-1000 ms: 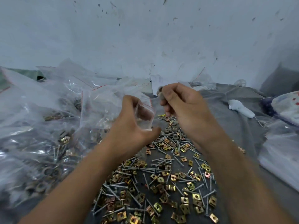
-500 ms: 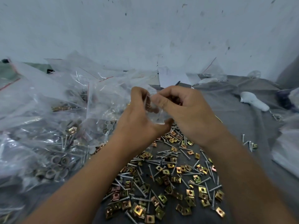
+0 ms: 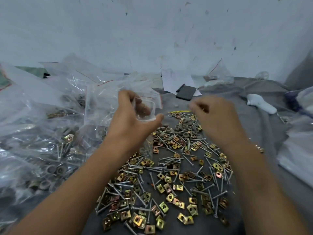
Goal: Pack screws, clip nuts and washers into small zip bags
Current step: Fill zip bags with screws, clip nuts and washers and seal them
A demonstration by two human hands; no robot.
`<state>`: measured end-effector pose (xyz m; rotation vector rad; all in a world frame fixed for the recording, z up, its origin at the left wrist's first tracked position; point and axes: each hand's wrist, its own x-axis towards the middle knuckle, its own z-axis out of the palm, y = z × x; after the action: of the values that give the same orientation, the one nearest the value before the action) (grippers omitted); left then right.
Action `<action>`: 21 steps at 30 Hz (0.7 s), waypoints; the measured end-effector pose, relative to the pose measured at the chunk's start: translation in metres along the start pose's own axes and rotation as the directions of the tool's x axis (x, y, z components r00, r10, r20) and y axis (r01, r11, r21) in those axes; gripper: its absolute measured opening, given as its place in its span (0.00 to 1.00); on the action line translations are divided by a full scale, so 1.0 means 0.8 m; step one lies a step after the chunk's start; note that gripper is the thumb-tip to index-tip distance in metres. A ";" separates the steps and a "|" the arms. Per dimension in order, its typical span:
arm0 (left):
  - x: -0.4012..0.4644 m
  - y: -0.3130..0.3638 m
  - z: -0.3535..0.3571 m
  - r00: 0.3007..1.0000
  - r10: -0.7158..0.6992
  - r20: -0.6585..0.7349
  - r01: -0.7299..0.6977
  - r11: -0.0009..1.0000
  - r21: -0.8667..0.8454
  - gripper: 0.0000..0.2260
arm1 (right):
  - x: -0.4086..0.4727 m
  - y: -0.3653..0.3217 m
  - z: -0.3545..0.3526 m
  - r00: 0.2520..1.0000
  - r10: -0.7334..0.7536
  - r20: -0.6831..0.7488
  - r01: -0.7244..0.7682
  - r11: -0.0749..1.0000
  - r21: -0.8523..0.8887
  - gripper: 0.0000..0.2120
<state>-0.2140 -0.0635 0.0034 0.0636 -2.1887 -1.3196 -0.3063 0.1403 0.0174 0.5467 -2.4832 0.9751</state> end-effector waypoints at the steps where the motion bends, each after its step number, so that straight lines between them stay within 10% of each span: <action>1: 0.002 -0.001 0.000 1.000 -0.003 -0.028 0.003 1.000 0.006 0.30 | 0.001 0.007 0.006 0.997 0.005 0.079 0.002 0.996 -0.087 0.06; 11: 0.004 -0.006 -0.005 0.991 -0.004 -0.134 -0.002 0.999 -0.045 0.26 | 0.017 -0.005 0.083 0.892 -0.019 0.452 0.115 0.976 -0.186 0.06; 18: 0.009 -0.013 -0.006 0.992 0.003 -0.126 -0.006 1.000 -0.027 0.27 | 0.031 0.032 0.059 0.995 0.103 0.001 -0.102 0.983 0.152 0.07; 21: 0.010 -0.014 -0.008 0.992 0.000 -0.125 -0.004 1.000 -0.030 0.28 | 0.030 0.050 0.047 0.974 0.222 0.048 -0.227 0.953 0.201 0.07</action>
<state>-0.2200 -0.0769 0.0002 0.1295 -2.0628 -1.3108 -0.3547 0.1358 -0.0175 0.3432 -2.5227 1.3307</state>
